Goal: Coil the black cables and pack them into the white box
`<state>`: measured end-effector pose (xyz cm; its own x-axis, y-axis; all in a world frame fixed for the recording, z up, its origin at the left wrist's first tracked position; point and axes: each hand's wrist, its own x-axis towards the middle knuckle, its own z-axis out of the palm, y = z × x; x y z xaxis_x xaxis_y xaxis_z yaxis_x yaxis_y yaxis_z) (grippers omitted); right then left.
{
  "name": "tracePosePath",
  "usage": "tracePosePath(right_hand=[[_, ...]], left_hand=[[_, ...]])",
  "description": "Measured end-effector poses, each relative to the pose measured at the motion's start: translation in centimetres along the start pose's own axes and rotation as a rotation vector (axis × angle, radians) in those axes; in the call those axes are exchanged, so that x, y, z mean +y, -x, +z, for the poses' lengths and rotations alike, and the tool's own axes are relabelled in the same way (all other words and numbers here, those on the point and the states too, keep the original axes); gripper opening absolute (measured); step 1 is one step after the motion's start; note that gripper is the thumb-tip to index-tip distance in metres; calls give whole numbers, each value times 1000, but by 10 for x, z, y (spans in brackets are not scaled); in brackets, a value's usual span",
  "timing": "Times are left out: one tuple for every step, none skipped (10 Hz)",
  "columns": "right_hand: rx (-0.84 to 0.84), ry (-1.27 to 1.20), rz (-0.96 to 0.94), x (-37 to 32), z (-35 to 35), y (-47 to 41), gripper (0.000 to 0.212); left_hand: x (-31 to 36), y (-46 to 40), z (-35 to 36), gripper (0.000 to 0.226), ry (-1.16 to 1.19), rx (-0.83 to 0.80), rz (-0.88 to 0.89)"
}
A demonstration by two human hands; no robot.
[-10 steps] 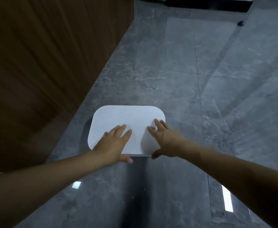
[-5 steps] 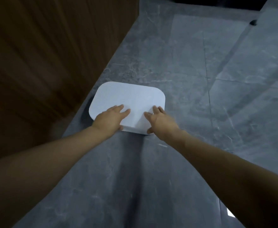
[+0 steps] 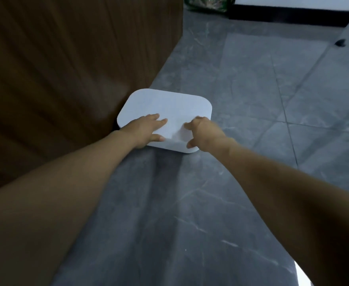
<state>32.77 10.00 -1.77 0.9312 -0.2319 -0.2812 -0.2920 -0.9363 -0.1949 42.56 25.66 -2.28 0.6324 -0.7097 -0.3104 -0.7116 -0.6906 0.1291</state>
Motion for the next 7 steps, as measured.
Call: tracePosePath(right_hand=[[-6, -40, 15, 0, -6, -11, 64], [0, -65, 10, 3, -8, -11, 63], [0, -66, 14, 2, -9, -8, 64], [8, -66, 6, 0, -9, -8, 66], [-32, 19, -6, -1, -8, -5, 63], [-24, 43, -17, 1, -3, 10, 63], [95, -26, 9, 11, -11, 39, 63]], left_hand=[[-7, -11, -3, 63, -33, 19, 4], [-8, -13, -3, 63, -60, 38, 15], [-8, -11, -5, 64, -47, 40, 11], [-5, -9, -7, 63, -17, 45, 2], [5, -8, -4, 62, 3, 28, -48], [18, 5, -1, 52, -1, 46, -144], [39, 23, -5, 42, -73, 89, -119]])
